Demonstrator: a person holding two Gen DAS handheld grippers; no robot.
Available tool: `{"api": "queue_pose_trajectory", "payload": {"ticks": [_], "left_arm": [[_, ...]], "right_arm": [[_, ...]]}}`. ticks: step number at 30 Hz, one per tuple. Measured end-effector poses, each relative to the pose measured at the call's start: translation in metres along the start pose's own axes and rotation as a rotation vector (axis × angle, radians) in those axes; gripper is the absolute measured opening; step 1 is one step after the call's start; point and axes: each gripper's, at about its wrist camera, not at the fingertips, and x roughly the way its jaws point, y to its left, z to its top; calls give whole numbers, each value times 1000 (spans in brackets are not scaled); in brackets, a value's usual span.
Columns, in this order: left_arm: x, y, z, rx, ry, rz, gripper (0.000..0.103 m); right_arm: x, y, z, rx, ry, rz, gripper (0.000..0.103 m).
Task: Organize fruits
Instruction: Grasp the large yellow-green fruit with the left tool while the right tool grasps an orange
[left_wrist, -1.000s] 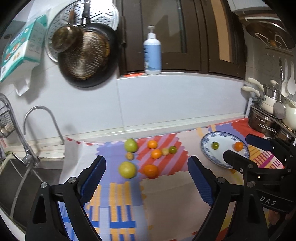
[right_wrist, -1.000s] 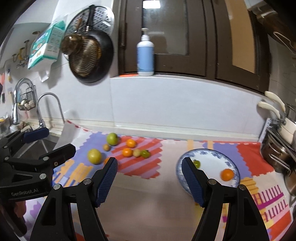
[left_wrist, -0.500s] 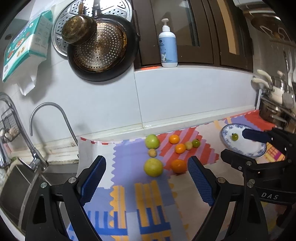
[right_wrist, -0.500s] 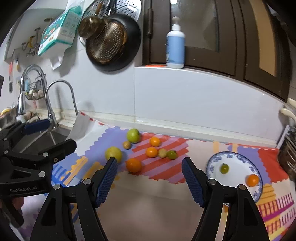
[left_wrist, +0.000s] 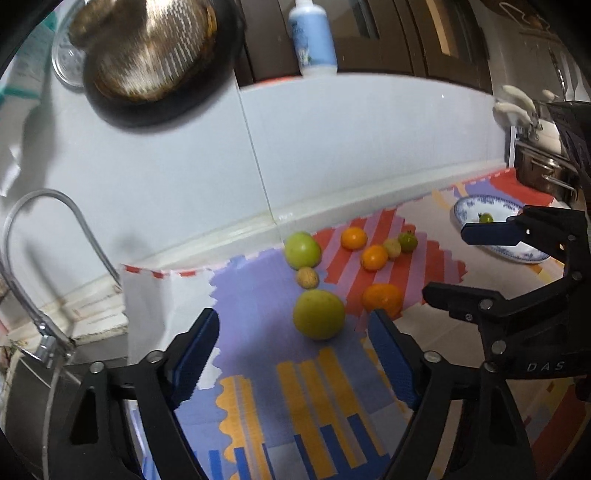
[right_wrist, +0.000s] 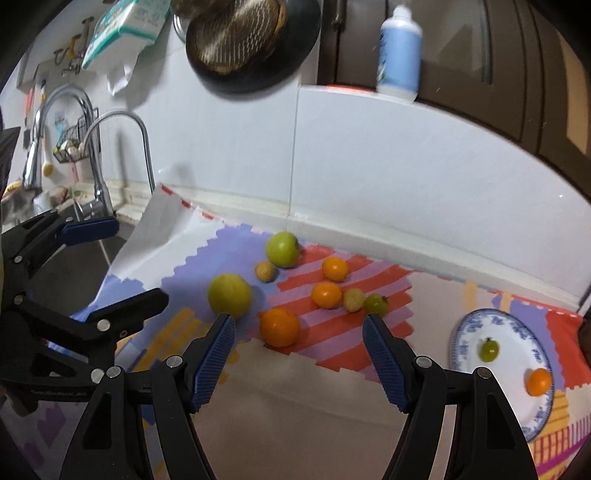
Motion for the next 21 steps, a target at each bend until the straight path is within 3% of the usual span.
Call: {"api": "queue_pose_trajectory", "payload": {"ticks": [8, 15, 21], "left_arm": [[46, 1, -10, 56, 78, -101, 75], [74, -1, -9, 99, 128, -168, 74], [88, -2, -6, 102, 138, -191, 68]], "right_arm": [[43, 3, -5, -36, 74, 16, 71], [70, 4, -11, -43, 133, 86, 55], [82, -2, -8, -35, 138, 108, 50]]}}
